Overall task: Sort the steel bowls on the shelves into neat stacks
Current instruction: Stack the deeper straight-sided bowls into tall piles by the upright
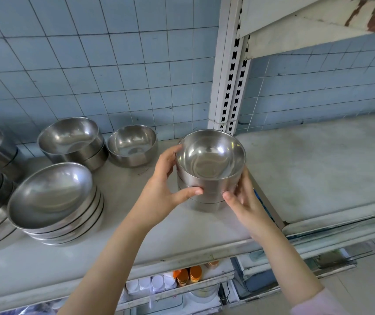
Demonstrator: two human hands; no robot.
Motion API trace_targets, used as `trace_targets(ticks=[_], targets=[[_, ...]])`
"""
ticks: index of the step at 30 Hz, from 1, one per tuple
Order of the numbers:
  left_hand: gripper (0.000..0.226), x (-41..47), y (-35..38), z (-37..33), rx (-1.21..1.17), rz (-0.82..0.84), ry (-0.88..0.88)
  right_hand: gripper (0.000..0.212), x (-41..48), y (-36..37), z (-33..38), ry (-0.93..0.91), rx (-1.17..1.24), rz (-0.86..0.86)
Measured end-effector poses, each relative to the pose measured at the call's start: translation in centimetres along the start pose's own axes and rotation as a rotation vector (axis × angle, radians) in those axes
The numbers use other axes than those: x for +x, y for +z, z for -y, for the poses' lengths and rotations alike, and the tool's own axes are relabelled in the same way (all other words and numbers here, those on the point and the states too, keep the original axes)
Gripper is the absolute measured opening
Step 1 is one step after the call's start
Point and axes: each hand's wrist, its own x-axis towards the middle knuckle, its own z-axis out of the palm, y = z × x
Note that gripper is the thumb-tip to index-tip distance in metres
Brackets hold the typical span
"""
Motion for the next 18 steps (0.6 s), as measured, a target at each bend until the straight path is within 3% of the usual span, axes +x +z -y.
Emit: trace_targets(ticks=[4, 10, 13, 15, 18], targets=[[0.103, 0.3, 0.2, -0.4, -0.009, 0.032, -0.021, 0.099, 0.1, -0.2, -0.1, 0.002, -0.008, -0.012], [0.113, 0.2, -1.2, -0.1, -0.001, 0.052, -0.032, 0.12, 0.2, 0.0, -0.7, -0.011, -0.095, 0.015], [0.113, 0.6, -2.9, 0.5, 0.174, -0.278, -0.014, 0.121, 0.3, 0.0, -1.2, -0.014, -0.089, -0.008], [0.116, 1.0, -3.3, 1.7, 0.189, -0.509, -0.107, 0.121, 0.3, 0.1, -1.4, -0.013, -0.086, -0.023], [0.123, 2.1, -3.1, 3.8, 0.158, -0.682, -0.266, 0.122, 0.4, 0.2, -1.7, -0.009, -0.079, -0.043]])
